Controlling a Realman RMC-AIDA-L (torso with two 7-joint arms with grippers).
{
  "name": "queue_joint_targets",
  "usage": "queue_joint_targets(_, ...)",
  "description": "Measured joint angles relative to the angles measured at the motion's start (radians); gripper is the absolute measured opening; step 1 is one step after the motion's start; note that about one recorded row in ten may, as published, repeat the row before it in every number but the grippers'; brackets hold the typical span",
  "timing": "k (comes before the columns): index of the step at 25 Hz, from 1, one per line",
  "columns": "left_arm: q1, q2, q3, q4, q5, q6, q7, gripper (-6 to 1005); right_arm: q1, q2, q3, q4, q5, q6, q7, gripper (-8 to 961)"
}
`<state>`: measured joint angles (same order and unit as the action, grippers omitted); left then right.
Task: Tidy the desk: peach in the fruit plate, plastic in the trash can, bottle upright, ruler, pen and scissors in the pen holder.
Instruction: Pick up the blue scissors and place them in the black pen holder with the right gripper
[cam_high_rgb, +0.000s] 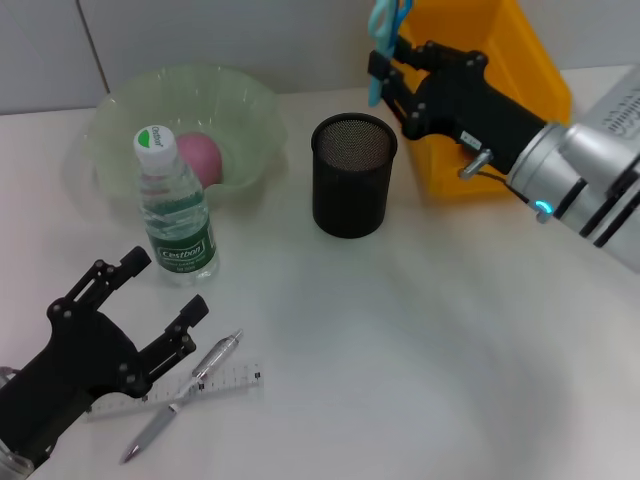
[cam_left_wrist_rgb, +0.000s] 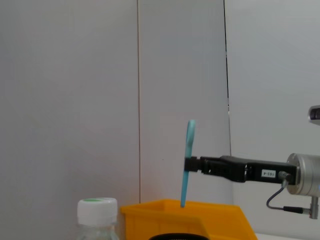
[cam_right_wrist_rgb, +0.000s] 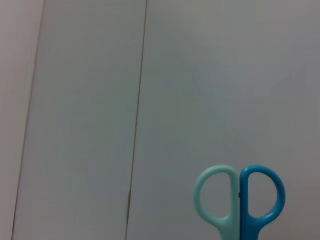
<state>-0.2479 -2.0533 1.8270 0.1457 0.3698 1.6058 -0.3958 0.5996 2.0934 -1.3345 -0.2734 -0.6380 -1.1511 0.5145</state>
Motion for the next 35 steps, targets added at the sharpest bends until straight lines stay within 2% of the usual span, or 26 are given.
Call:
queue_joint_targets(11, -0.006, 0.007, 0.000, -0.003, 0.009, 0.004, 0.000, 796, 0.068, 0.001, -0.005, 0.104, 0.001, 0.087, 0.000, 307)
queue_joint_targets(31, -0.009, 0.010, 0.000, -0.002, 0.012, 0.013, -0.002, 796, 0.099, 0.000, -0.113, 0.108, 0.000, 0.173, 0.013, 320)
queue_joint_targets(35, -0.014, 0.009, -0.001, -0.003, 0.012, 0.009, -0.002, 796, 0.097, 0.000, -0.109, 0.108, 0.000, 0.175, 0.015, 398)
